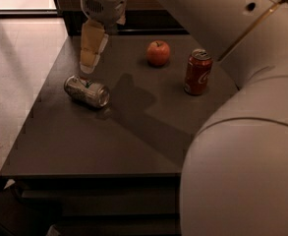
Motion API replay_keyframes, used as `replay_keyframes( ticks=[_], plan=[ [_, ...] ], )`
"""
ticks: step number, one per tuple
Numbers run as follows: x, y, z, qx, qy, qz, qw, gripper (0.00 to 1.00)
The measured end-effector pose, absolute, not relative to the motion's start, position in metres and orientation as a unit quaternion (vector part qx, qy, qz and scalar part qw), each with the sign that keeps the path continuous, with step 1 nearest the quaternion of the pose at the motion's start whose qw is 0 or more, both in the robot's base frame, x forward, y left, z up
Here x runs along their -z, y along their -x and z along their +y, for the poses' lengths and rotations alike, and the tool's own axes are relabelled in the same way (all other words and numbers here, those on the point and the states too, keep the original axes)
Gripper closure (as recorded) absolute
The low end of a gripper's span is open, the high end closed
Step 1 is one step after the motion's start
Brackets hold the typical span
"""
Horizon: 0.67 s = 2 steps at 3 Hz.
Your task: Place 7up can upright
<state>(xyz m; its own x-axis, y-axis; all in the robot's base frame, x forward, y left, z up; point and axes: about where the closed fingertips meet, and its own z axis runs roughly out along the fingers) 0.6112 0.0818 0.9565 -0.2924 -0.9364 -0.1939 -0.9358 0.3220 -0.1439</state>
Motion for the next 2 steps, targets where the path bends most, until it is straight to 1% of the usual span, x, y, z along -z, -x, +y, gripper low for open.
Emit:
replay_keyframes(
  ticks=[1, 2],
  plan=[
    [-0.940, -0.634, 0.103, 0.012, 0.567, 0.817, 0.105, 0.00],
    [-0.923, -0.632, 0.106, 0.001, 0.555, 0.828, 0.085, 0.00]
  ],
)
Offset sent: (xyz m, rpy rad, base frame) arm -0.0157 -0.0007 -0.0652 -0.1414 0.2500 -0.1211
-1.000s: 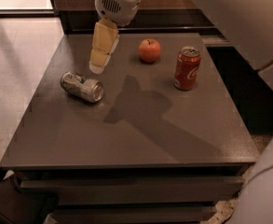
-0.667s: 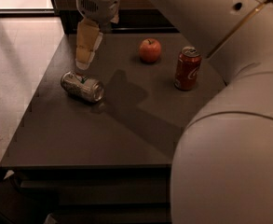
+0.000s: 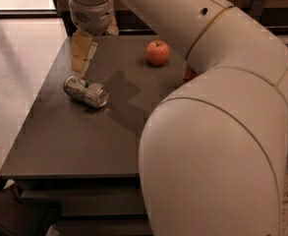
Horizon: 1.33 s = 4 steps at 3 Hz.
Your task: Place 7up can upright
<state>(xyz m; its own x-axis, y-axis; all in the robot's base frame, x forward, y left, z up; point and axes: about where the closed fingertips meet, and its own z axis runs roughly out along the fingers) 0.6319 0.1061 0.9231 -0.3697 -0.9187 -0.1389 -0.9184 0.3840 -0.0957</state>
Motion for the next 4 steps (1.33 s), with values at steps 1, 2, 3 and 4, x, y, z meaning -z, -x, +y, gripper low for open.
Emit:
replay_keyframes(
  ticks=[1, 2, 3, 4],
  plan=[
    [-0.893, -0.620, 0.107, -0.025, 0.544, 0.837, 0.056, 0.00],
    [-0.860, -0.606, 0.117, -0.048, 0.535, 0.843, 0.027, 0.00],
    [-0.850, -0.601, 0.129, -0.052, 0.534, 0.844, 0.017, 0.00],
    [-0.841, -0.598, 0.141, -0.057, 0.530, 0.846, 0.011, 0.00]
  ],
)
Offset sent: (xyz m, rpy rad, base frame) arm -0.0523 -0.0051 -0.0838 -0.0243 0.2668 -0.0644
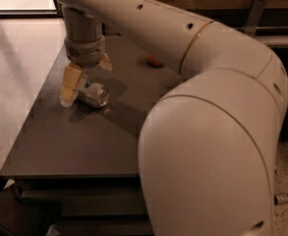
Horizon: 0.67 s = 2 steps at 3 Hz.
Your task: Place 7up can upright
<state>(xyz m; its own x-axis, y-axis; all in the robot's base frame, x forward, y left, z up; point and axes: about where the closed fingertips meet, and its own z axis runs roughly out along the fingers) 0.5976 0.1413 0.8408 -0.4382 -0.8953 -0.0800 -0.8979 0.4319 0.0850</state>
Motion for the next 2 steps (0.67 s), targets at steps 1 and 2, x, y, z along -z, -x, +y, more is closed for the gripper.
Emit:
replay_keyframes(
  ticks=[1, 2],
  plan=[
    [-0.8315, -0.5940, 0.1483, -0.065, 0.522, 0.851, 0.009, 0.10],
    [-0.8288, -0.5954, 0.1516, -0.067, 0.521, 0.851, 0.013, 0.33]
  ],
)
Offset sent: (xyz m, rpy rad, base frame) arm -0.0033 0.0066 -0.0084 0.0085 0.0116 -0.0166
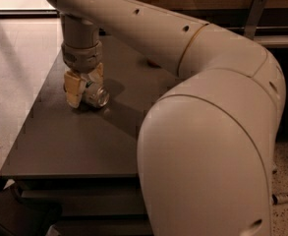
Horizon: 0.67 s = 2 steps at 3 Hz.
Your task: Place 7up can upright
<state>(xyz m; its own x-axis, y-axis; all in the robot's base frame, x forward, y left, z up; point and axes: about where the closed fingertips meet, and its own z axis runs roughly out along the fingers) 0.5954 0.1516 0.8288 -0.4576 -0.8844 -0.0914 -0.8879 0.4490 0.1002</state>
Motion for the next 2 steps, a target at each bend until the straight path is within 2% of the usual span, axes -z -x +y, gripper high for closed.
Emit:
replay_keyframes(
  ticks=[2],
  plan=[
    [-0.8252, -0.5987, 0.1571, -0.070, 0.521, 0.851, 0.020, 0.80]
  ],
)
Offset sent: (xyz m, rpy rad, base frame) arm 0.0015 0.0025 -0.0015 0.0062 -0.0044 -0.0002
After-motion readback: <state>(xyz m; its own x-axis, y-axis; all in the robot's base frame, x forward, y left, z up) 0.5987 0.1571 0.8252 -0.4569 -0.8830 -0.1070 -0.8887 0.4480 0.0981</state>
